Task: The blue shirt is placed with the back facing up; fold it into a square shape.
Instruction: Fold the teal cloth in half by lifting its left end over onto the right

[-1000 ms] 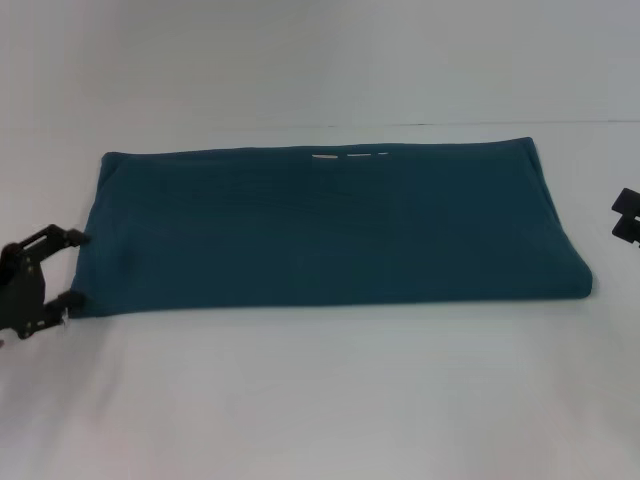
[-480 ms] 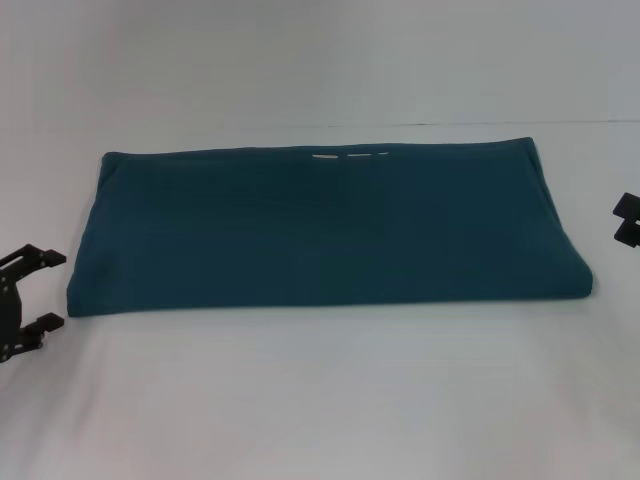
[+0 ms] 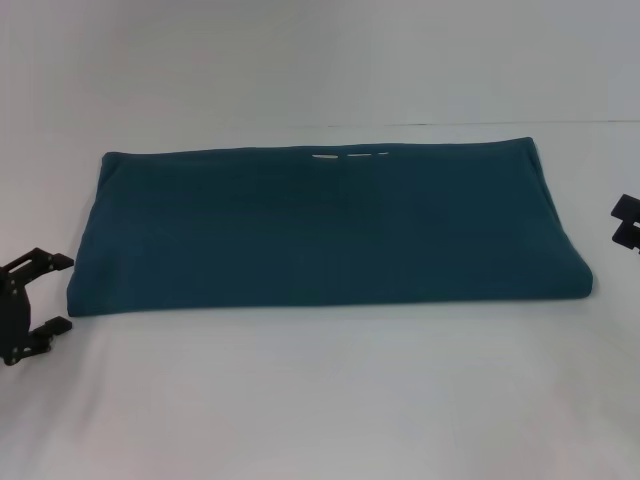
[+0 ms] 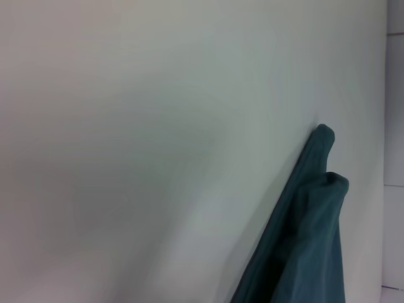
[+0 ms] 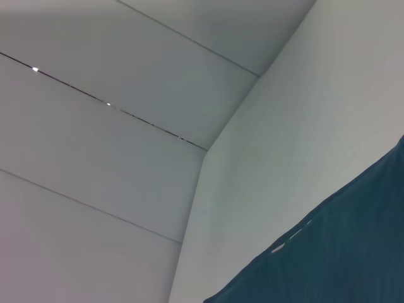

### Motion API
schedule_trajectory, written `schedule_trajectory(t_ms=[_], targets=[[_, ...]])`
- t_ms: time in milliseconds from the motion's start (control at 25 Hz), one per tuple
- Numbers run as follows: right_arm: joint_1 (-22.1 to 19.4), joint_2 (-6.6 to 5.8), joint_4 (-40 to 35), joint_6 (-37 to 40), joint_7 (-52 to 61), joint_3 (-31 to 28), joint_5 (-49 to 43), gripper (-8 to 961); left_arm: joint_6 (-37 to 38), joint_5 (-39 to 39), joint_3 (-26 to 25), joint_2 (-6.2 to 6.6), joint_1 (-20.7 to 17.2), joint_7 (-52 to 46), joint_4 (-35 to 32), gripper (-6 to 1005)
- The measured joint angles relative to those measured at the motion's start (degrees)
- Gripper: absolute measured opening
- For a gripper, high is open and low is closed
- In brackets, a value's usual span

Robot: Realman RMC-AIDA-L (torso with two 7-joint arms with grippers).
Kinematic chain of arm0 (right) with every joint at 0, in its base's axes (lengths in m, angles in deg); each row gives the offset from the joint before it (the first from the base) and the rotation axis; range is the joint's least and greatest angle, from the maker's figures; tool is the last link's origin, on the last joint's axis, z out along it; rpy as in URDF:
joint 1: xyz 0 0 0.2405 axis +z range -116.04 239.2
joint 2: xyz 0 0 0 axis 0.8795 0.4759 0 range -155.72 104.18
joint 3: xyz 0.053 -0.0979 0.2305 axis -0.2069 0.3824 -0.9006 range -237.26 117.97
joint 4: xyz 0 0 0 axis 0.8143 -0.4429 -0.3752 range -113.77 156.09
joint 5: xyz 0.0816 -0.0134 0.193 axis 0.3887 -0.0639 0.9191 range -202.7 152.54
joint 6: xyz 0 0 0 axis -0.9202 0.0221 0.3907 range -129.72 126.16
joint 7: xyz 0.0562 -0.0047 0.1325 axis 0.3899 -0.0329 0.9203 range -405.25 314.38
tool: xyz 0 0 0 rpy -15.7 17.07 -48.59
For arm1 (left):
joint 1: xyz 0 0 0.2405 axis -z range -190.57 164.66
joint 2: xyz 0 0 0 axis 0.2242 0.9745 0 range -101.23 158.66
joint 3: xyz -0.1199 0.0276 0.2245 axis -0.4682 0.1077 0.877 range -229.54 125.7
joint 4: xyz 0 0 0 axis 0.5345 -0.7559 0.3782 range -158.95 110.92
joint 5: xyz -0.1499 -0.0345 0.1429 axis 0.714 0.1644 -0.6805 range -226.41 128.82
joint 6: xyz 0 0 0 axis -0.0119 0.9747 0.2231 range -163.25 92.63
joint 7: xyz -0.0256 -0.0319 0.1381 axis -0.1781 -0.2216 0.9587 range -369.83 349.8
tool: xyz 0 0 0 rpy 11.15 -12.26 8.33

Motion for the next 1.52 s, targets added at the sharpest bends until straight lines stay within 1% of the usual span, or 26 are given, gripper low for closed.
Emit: schedule_trajectory(t_ms=[600, 920, 1120, 1320, 1440, 1520], targets=[[0.14, -0.15, 0.29, -0.01, 0.0, 0.03, 0.01, 642, -0.86, 0.0, 0.26, -0.07, 0.95, -0.21, 1.56, 890], [0.15, -0.1, 0.66, 0.0, -0.17, 0.07, 0.01, 642, -1.98, 0.0, 0.31, 0.34, 3.24, 0.09, 3.73, 891], [0.15, -0.32, 1.23, -0.04, -0.42, 0.01, 0.01, 643, -2.48, 0.0, 0.89, 0.45, 4.61, 0.16, 4.32, 891], [0.15, -0.33, 1.23, -0.1, -0.43, -0.02, 0.01, 643, -3.05, 1.08, 0.45, 0.45, 5.14, 1.34, 4.23, 891], [0.15, -0.33, 1.23, -0.1, -0.44, -0.02, 0.06, 643, -1.15, 3.86, 0.27, 0.49, 5.22, 4.07, 3.98, 891], [0.15, -0.33, 1.23, -0.12, -0.44, -0.03, 0.06, 643, -1.03, 3.99, 0.28, 0.54, 4.86, 4.31, 4.01, 891]])
